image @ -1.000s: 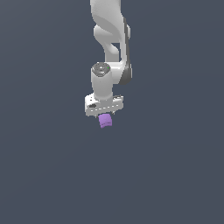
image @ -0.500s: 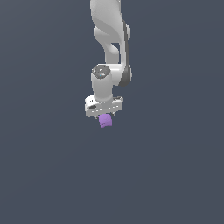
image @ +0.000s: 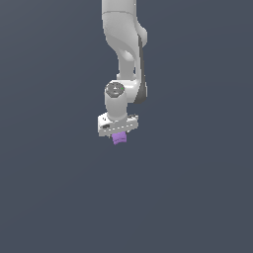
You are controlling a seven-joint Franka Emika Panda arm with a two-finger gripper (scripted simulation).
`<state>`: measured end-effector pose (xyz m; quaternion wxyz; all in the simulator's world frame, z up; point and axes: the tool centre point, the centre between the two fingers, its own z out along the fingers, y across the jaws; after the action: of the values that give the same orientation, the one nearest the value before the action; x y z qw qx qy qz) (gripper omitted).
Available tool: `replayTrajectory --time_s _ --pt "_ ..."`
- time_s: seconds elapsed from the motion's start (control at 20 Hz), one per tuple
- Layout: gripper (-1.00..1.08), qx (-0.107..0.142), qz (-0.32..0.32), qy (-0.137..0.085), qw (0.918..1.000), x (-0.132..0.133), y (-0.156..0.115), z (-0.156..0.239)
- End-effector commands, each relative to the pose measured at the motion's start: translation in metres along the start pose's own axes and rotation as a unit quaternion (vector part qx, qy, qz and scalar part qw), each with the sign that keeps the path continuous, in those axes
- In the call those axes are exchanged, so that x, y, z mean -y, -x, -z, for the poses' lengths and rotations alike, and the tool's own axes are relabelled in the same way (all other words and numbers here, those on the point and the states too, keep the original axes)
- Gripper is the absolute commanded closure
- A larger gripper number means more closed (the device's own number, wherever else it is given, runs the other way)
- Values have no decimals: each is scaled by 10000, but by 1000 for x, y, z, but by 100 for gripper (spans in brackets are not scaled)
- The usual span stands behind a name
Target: Pick up the object and move it to a goal position.
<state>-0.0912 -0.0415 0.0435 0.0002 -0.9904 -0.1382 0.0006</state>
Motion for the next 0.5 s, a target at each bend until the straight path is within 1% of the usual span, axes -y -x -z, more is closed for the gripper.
replayTrajectory --time_s 0.0,0.05,0.1,0.45 --pt "-92 -6 1 2 10000 0 -1 -4" --pt "-92 -6 1 2 10000 0 -1 -4" --pt "108 -6 1 2 10000 0 -1 -4" --pt "108 -6 1 2 10000 0 -1 -4"
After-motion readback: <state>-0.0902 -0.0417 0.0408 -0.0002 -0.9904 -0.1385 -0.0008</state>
